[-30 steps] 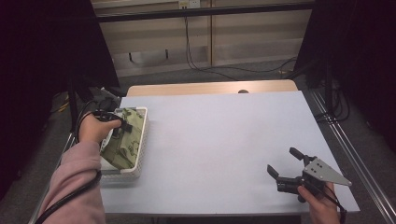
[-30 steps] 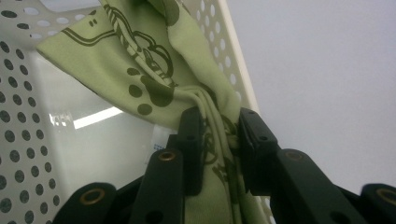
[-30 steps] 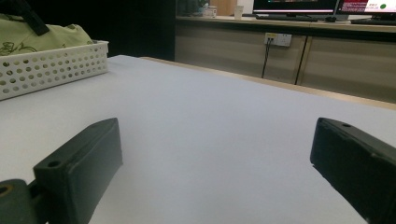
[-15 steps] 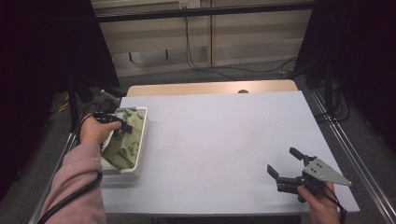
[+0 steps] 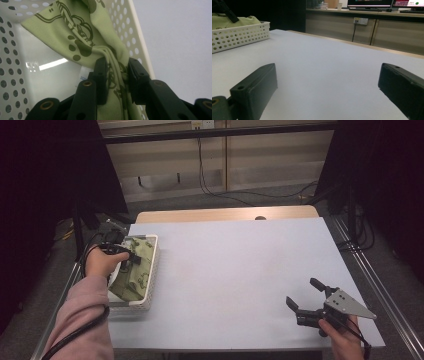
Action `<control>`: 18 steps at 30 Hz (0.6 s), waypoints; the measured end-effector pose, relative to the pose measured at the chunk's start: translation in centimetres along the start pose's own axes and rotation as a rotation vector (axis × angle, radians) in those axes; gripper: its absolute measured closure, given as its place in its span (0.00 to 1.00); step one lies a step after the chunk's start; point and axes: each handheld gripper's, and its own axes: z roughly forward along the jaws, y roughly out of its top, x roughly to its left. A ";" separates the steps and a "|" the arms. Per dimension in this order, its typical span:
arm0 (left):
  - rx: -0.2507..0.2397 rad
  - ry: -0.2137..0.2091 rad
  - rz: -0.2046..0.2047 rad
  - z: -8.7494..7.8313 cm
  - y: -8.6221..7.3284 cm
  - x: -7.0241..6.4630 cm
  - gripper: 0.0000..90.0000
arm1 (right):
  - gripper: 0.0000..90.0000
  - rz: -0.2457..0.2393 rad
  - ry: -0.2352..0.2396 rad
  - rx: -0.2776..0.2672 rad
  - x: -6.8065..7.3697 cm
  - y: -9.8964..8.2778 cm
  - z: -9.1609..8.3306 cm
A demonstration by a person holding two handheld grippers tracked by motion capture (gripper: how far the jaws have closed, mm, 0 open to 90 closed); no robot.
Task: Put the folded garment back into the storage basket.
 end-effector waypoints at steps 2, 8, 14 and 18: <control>0.002 0.002 -0.008 0.0 0.0 0.0 0.79 | 0.02 -0.002 0.000 -0.001 0.0 0.0 0.0; -0.005 0.009 -0.010 0.0 -0.3 0.3 0.79 | 0.02 -0.001 -0.001 -0.001 0.0 0.0 0.0; 0.019 0.014 0.032 -0.2 -0.4 0.9 0.78 | 0.02 -0.005 -0.001 -0.002 0.0 0.0 0.0; 0.012 0.015 0.024 -0.2 -0.6 1.2 0.77 | 0.02 -0.003 -0.003 0.000 0.0 0.0 0.0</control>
